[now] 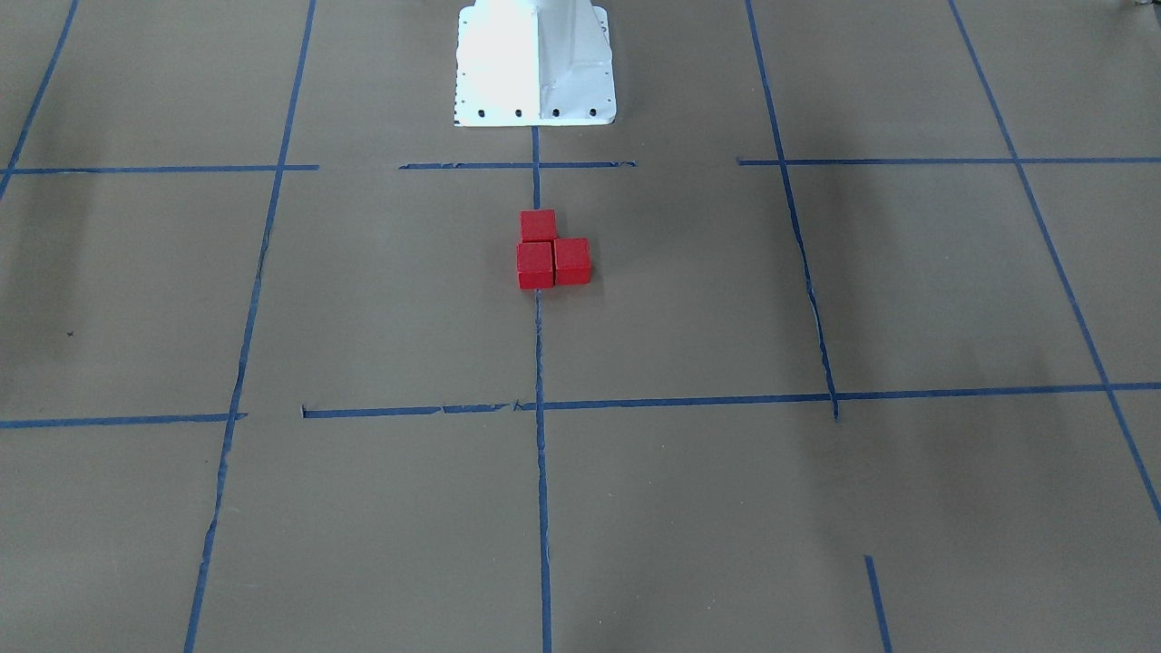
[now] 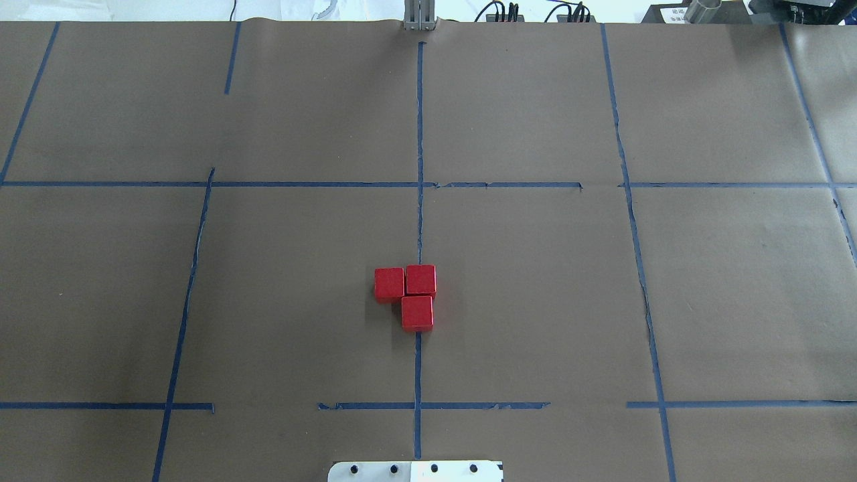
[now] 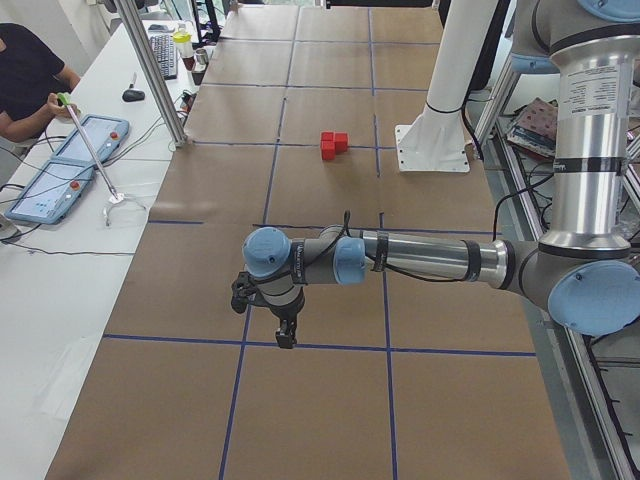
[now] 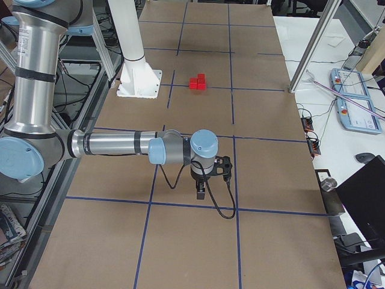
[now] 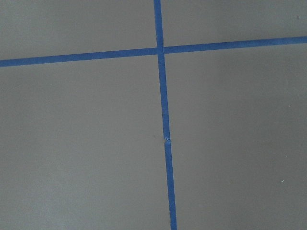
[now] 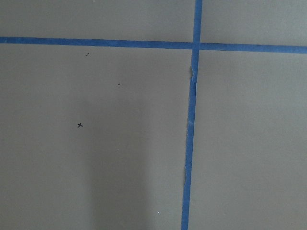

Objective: Form red blocks into L shape at center

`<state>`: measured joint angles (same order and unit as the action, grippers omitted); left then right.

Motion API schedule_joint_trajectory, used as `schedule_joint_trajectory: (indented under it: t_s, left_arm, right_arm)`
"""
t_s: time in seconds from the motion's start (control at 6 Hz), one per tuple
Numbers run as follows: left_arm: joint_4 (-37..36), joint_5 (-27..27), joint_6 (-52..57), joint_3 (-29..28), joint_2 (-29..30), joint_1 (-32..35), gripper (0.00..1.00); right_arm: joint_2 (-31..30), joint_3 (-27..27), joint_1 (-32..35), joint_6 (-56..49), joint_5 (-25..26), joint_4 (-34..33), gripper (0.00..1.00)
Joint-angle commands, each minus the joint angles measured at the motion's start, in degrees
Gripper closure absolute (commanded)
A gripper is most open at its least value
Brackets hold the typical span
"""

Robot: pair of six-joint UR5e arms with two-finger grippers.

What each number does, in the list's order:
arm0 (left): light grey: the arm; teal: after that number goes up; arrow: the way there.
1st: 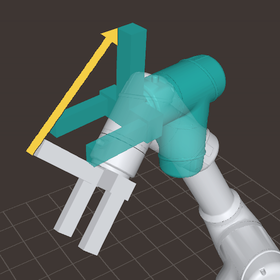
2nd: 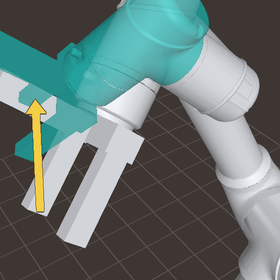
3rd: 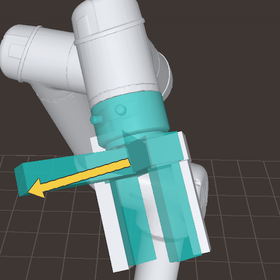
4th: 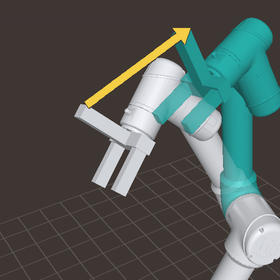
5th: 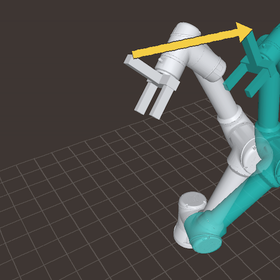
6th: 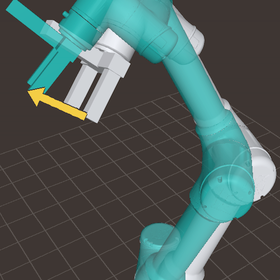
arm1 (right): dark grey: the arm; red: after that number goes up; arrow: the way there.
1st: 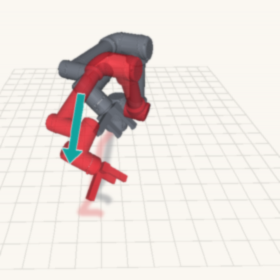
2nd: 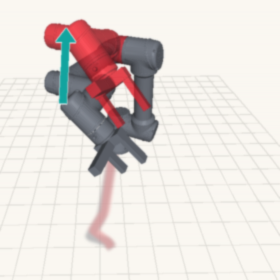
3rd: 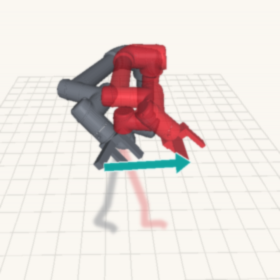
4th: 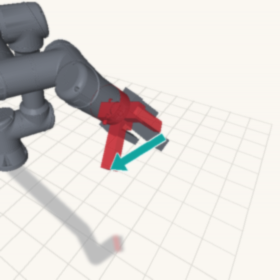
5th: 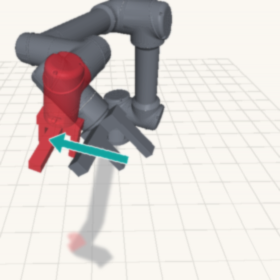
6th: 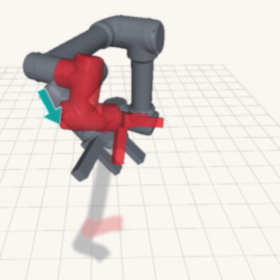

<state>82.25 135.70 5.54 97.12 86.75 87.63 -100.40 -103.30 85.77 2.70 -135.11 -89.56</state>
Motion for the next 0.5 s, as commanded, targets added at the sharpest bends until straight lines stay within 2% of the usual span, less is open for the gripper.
schedule_joint_trajectory:
  t_s: [0.0, 0.33]
  left_arm:
    - [0.0, 0.0, -0.1, -0.1, 0.0, 0.0, 0.00]
    - [0.0, 0.0, 0.0, 0.5, 0.0, 0.0, 0.00]
  right_arm:
    - [-0.1, 0.0, 0.0, -0.2, 0.8, -0.5, 0.00]
    - [-0.3, -0.1, 0.0, -0.1, 0.3, -0.5, 0.00]
